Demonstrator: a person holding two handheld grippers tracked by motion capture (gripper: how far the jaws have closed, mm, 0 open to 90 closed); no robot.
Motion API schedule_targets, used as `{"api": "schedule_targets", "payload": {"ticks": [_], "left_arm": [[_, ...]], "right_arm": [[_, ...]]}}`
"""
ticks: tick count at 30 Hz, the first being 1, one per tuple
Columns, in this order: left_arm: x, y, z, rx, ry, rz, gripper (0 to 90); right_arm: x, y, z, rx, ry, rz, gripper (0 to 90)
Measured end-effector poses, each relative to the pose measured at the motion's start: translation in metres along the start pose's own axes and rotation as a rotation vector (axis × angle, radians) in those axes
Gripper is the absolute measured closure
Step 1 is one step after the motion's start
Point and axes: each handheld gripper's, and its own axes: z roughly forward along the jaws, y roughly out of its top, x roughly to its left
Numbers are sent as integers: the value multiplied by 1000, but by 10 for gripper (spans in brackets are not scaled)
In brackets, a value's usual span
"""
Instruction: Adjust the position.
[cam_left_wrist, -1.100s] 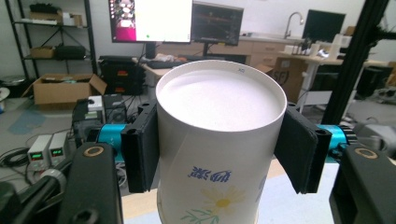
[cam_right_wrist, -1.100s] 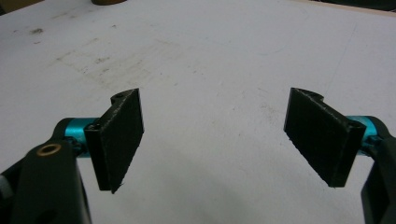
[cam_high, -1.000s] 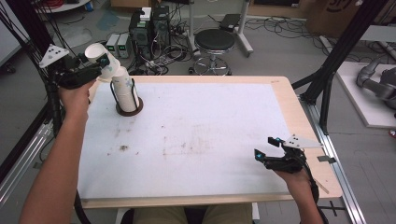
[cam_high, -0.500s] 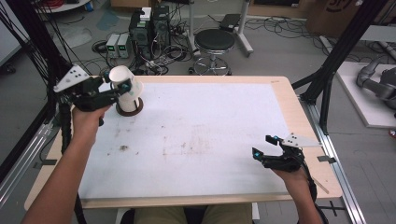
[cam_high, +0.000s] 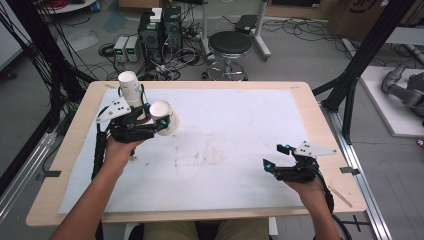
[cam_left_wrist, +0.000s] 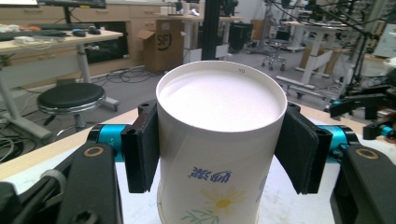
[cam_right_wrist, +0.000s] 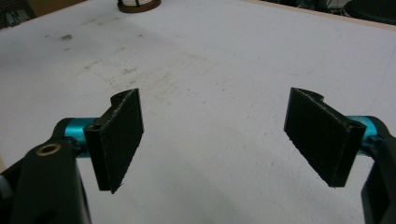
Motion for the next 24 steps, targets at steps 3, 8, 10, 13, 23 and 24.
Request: {"api": "schedule_targets", "payload": {"ticks": [3, 8, 10, 13, 23, 24], "left_arm": [[-5, -1, 3, 5, -26, 2, 370], [-10, -4, 9, 19, -82, 5, 369], [-12, -7, 12, 26, -89, -1, 369], [-15, -11, 16, 35, -112, -2, 369], [-37, -20, 30, 62, -190, 2, 369], [-37, -20, 30, 62, -190, 2, 369]], "right_arm": [[2, 1, 2, 0, 7, -3, 203], [9, 4, 9, 1, 75, -2, 203], [12, 4, 12, 9, 86, -7, 203], [13, 5, 15, 12, 96, -23, 203], [28, 14, 27, -7, 171, -75, 203], [29, 15, 29, -11, 178, -86, 203]]}}
